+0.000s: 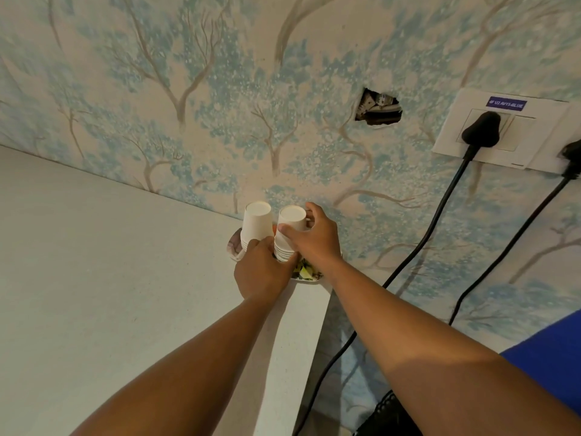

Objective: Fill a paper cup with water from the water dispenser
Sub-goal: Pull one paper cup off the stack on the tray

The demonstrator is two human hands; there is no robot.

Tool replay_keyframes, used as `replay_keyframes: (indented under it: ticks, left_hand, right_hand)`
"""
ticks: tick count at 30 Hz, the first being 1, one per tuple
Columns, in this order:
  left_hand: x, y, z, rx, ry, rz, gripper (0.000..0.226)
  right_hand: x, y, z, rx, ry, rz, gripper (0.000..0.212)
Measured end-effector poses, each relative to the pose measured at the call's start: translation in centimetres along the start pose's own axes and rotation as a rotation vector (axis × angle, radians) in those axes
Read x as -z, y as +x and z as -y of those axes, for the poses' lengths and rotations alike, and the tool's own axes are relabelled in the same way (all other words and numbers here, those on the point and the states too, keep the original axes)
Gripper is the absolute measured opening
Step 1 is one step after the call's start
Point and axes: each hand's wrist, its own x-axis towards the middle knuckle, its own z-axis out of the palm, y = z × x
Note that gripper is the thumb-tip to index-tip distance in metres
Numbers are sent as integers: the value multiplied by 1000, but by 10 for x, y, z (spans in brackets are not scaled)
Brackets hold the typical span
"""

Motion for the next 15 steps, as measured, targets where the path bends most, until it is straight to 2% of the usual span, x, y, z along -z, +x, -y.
replay_keyframes:
  ticks: [15]
  left_hand:
    - [-4, -2, -3, -6, -60, -53, 62]
  right_hand:
    - [6, 4, 1, 52, 12, -24, 81]
